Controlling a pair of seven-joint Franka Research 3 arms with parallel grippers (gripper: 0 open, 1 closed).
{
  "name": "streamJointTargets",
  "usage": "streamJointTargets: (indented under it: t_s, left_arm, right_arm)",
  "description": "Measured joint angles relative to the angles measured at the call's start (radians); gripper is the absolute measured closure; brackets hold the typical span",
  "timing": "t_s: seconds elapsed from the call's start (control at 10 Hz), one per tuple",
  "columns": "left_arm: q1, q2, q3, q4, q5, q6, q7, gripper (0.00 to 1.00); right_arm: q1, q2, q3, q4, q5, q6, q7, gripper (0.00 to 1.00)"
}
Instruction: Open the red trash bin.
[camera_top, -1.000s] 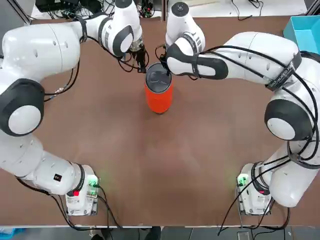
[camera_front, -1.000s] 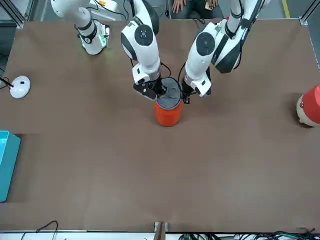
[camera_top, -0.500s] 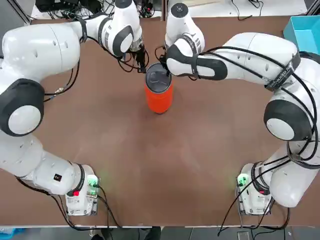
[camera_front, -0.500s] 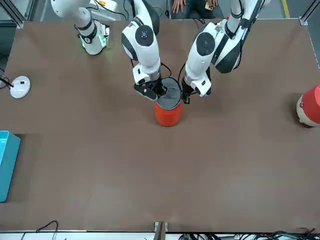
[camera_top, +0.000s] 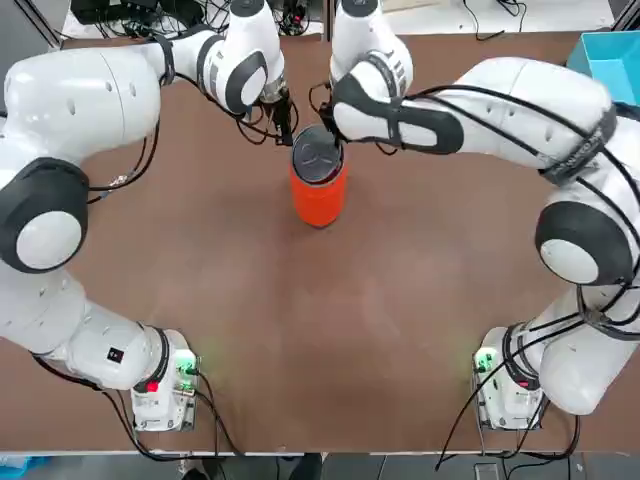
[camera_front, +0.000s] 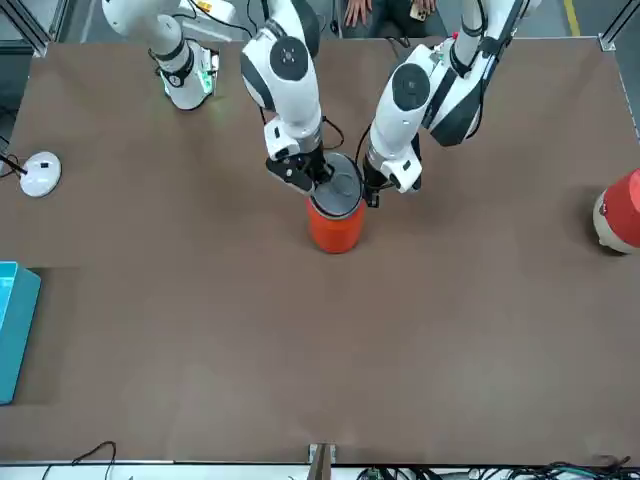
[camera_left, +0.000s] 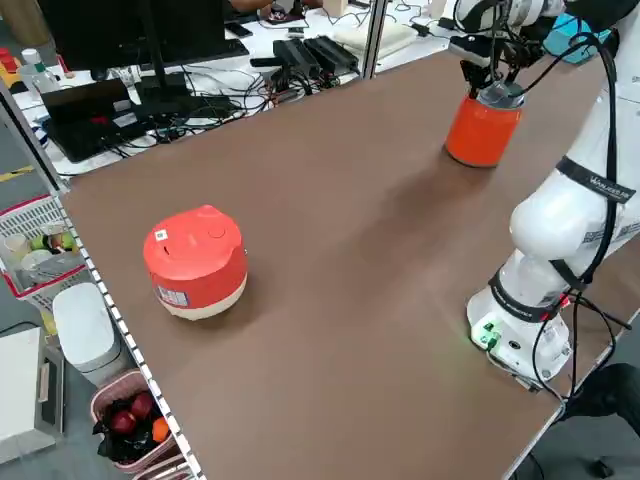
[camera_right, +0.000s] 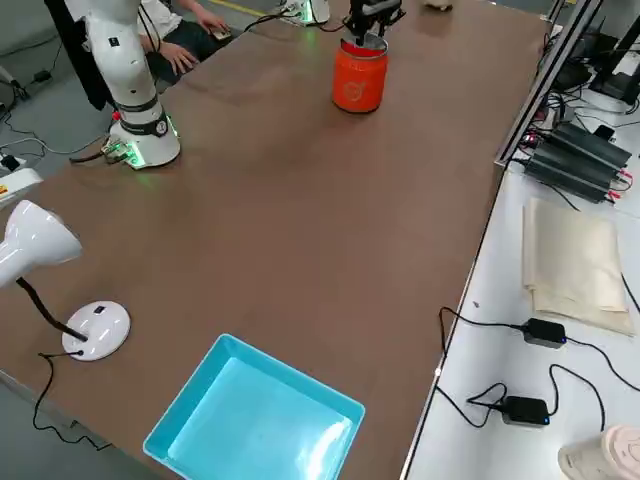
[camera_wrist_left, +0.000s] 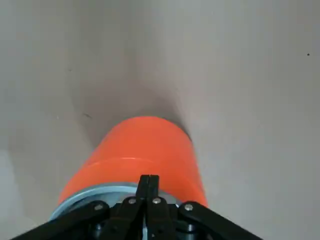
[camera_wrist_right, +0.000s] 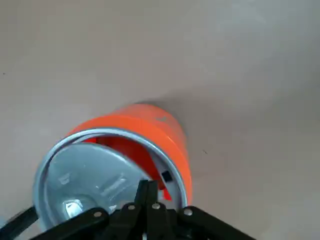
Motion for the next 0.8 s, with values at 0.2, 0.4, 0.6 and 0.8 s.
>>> streamJointTargets:
  t_s: [0.2, 0.4, 0.6, 0.8]
  left_arm:
    - [0.000, 0.000, 0.000, 0.000, 0.000, 0.000, 0.000, 0.99]
    - [0.005, -0.002, 0.001, 0.004, 0.000, 0.011, 0.002, 0.96]
    - [0.034, -0.019, 0.006, 0.055, 0.002, -0.014, 0.056, 0.88]
    - [0.102, -0.042, 0.011, 0.177, 0.021, -0.167, 0.160, 0.62]
  right_arm:
    - [-0.020, -0.070, -0.020, 0.020, -0.006, -0.088, -0.035, 0.99]
    - [-0.104, -0.135, -0.046, 0.043, -0.014, -0.202, -0.175, 0.99]
    - [-0.242, -0.215, -0.085, 0.062, -0.017, -0.309, -0.385, 0.98]
    - [-0.392, -0.296, -0.120, 0.064, -0.018, -0.381, -0.617, 0.97]
